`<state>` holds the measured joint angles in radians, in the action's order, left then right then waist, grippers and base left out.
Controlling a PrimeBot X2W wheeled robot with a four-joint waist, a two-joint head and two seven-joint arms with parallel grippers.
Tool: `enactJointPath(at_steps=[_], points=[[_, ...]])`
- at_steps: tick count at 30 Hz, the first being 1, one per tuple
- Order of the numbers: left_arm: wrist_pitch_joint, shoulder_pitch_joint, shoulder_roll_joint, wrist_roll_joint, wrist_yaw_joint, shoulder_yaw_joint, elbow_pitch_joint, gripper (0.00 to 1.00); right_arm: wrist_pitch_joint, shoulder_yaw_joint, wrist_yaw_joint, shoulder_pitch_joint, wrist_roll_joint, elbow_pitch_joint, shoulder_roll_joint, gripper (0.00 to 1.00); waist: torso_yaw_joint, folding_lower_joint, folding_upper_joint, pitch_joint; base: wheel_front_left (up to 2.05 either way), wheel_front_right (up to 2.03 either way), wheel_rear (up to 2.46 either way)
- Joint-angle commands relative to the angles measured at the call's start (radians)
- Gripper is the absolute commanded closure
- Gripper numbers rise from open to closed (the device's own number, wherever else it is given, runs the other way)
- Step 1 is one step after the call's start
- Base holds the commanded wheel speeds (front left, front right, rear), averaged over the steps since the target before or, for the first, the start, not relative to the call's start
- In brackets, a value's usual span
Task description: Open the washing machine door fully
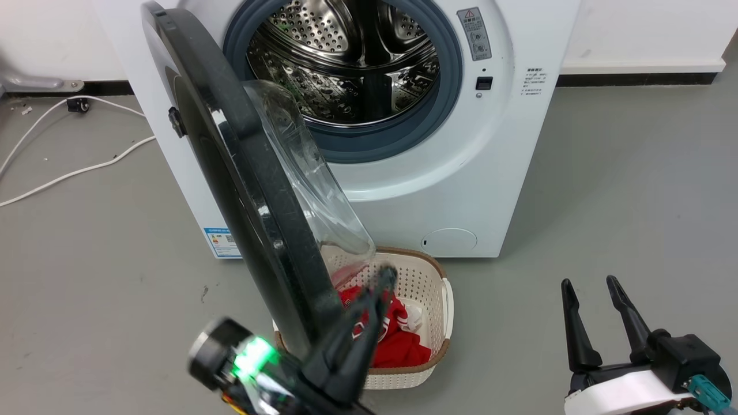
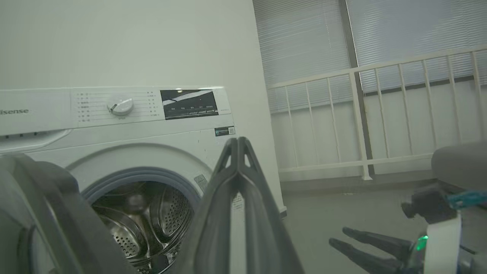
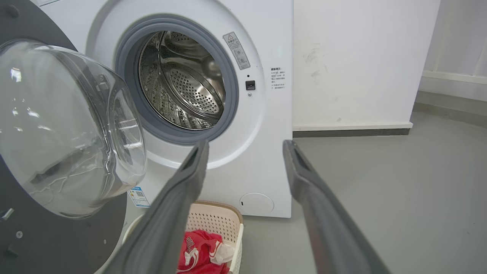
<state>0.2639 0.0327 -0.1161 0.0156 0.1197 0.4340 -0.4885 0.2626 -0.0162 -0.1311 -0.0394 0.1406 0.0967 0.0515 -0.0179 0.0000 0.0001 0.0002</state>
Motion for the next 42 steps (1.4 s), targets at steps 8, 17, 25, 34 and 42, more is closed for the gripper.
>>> enactJointPath(at_steps=[8,17,25,34,42], points=[[-0.02,0.15,-0.054,0.036,0.004,0.071,0.249,1.0,0.002,-0.005,0.001,-0.008,0.016,0.013,-0.002,0.0,0.011,0.0,-0.0001,-0.006,0.0,0.0,0.0],[-0.015,0.059,-0.014,0.046,-0.002,0.078,0.424,1.0,0.002,-0.009,0.001,0.001,0.022,0.022,-0.002,0.0,0.021,0.0,-0.0001,0.0,0.0,0.0,0.0],[0.001,-0.075,0.036,0.06,-0.024,0.071,0.543,1.0,0.0,-0.024,0.001,0.013,0.035,0.039,-0.002,0.0,0.005,0.0,-0.0001,0.009,0.0,0.0,0.0],[0.001,-0.109,0.042,0.07,-0.072,0.024,0.574,1.0,0.001,-0.024,0.001,0.021,0.048,0.051,-0.002,0.0,-0.002,0.0,-0.0001,0.022,0.0,0.0,0.0],[0.001,-0.035,0.024,0.07,-0.098,0.004,0.521,1.0,0.001,-0.029,0.001,0.023,0.058,0.061,-0.002,0.0,0.011,0.0,-0.0001,0.02,0.0,0.0,0.0]])
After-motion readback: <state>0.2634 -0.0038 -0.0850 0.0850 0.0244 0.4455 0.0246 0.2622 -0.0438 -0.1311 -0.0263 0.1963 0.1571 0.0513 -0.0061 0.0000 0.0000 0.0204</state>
